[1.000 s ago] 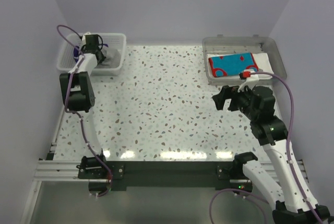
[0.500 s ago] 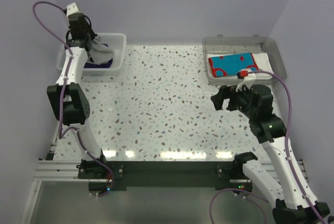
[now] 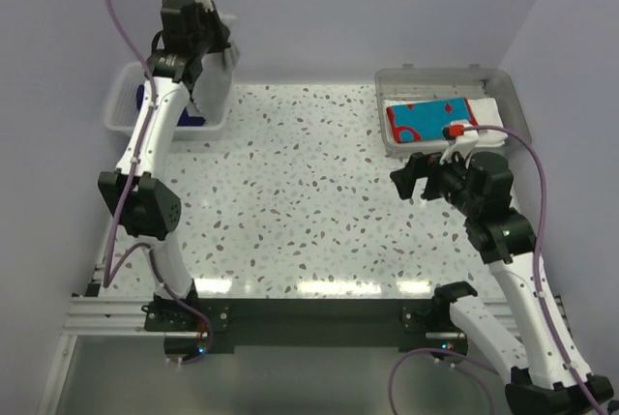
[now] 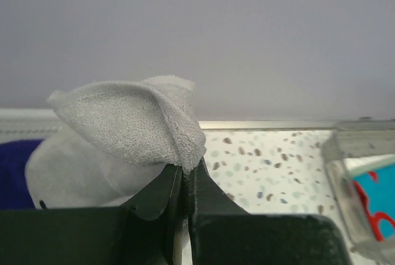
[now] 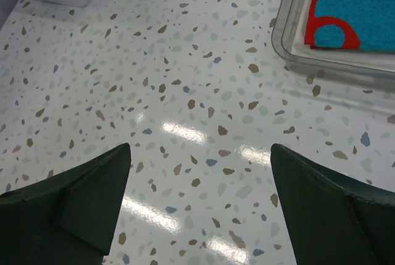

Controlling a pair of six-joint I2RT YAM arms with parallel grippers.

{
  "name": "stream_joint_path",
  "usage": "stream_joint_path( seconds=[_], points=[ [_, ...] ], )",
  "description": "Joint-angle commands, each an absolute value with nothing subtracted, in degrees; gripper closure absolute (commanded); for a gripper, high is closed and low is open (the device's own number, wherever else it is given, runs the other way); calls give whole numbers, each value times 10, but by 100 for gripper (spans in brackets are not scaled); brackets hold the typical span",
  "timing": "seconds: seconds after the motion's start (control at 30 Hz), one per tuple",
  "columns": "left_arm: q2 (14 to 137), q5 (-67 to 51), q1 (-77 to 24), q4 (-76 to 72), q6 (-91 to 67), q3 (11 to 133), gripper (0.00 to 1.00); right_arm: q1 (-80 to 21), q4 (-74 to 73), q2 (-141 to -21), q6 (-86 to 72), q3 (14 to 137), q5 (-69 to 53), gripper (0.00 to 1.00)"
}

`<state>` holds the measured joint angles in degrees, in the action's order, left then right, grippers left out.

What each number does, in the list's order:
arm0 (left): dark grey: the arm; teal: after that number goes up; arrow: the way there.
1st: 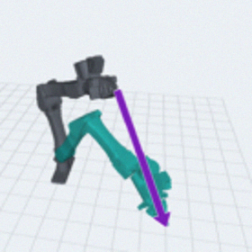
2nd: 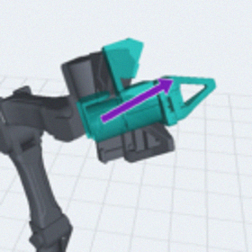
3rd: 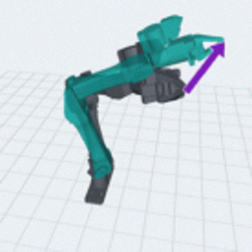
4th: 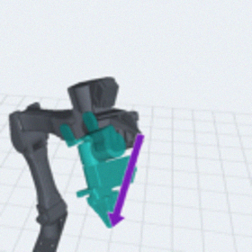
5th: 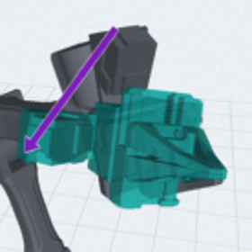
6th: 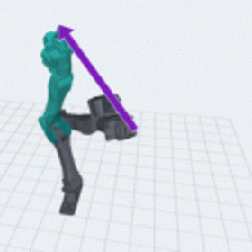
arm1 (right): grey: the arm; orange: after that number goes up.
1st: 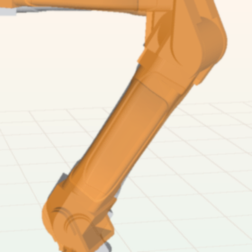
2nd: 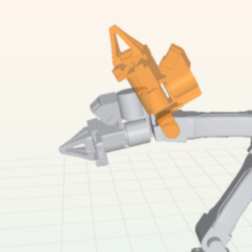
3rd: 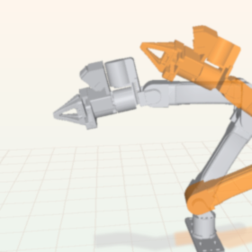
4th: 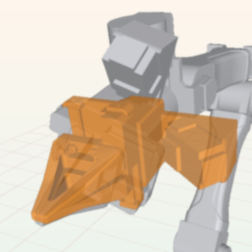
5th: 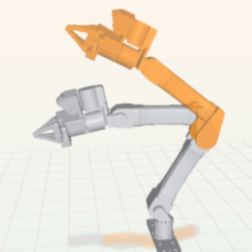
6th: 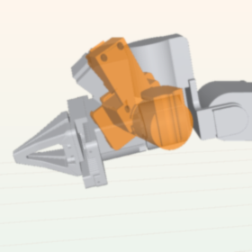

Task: Fold and stack the towels
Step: Grab crumpled towel, then move the towel to the center of the board

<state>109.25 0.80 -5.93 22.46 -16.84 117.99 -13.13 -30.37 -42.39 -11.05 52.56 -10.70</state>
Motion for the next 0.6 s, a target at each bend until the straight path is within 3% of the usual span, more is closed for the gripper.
stream_joint_path(
  seconds=[0.0,0.17,0.27,0.47,0.57],
  points=[
    [1035,-73,-82,250,-162,1270,100,-134,-301,-422,-103,555,-129,1],
    [962,-131,-149,246,-154,1231,100,-133,-308,-421,-99,569,-127,1],
    [904,-159,-166,240,-182,1139,100,-133,-315,-425,-99,577,-134,1],
    [744,-165,-188,166,-250,797,100,-133,-319,-446,-105,584,-160,1],
    [701,-127,-190,186,-250,659,92,-133,-323,-478,-112,589,-181,2]
  ],
)
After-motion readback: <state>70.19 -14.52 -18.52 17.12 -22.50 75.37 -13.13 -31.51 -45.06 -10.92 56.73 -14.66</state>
